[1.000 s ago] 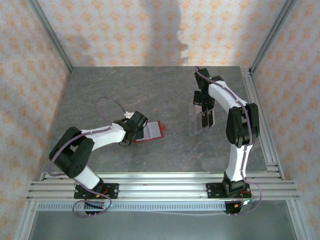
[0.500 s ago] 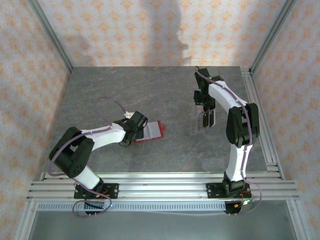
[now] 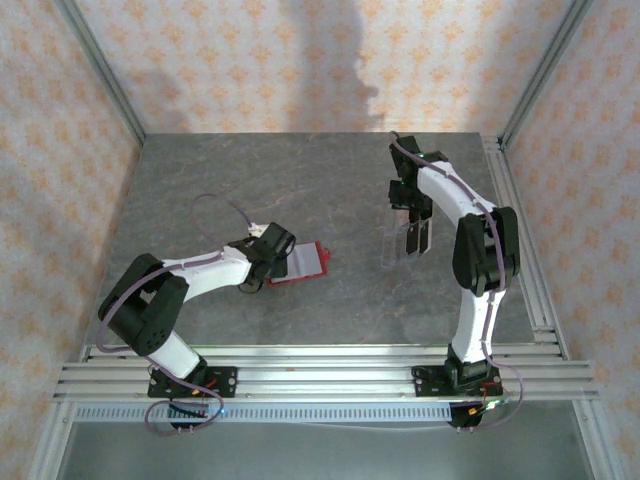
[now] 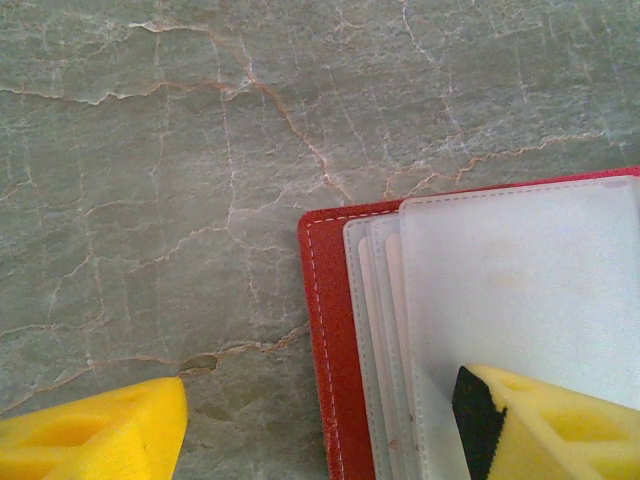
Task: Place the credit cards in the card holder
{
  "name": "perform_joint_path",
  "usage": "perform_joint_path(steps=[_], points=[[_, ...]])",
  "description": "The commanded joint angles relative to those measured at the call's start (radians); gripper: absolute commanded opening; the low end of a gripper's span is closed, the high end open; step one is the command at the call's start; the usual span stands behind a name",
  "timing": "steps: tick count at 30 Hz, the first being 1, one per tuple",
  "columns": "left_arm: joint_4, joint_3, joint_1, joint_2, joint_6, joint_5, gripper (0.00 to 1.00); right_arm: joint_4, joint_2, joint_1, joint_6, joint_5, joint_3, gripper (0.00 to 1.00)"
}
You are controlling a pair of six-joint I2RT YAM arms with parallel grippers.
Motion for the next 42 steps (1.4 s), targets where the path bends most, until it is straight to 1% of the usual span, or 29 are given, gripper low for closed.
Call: perform_joint_path(steps=[1, 6, 16, 21, 27, 35, 38, 42], points=[[-0.007, 0.002, 0.005, 0.01, 0.007, 0.001, 0.73, -0.034, -0.031, -0.003, -0.015, 0.05, 0.018, 0.31], [-0.004, 0.002, 0.005, 0.011, 0.007, 0.0, 0.73, -0.035, -0.02, -0.002, -0.021, 0.067, 0.01, 0.31], [-0.001, -0.005, 0.006, 0.01, 0.008, -0.003, 0.73, -0.033, 0.041, -0.002, -0.02, 0.045, 0.012, 0.31], [0.002, -0.01, 0.005, 0.011, 0.008, -0.005, 0.73, -0.026, 0.047, -0.002, -0.019, 0.036, 0.017, 0.3], [0.008, -0.007, 0.005, 0.018, 0.008, 0.0, 0.72, -0.028, 0.061, -0.002, -0.023, 0.008, 0.037, 0.26], [0.007, -0.007, 0.006, 0.018, 0.008, -0.002, 0.72, -0.033, 0.068, -0.002, -0.027, 0.007, 0.045, 0.19], [0.006, -0.007, 0.006, 0.018, 0.007, 0.0, 0.73, -0.034, 0.065, -0.002, -0.028, 0.009, 0.045, 0.15], [0.006, -0.008, 0.005, 0.018, 0.009, 0.0, 0.72, -0.033, 0.05, -0.002, -0.027, 0.008, 0.047, 0.14]])
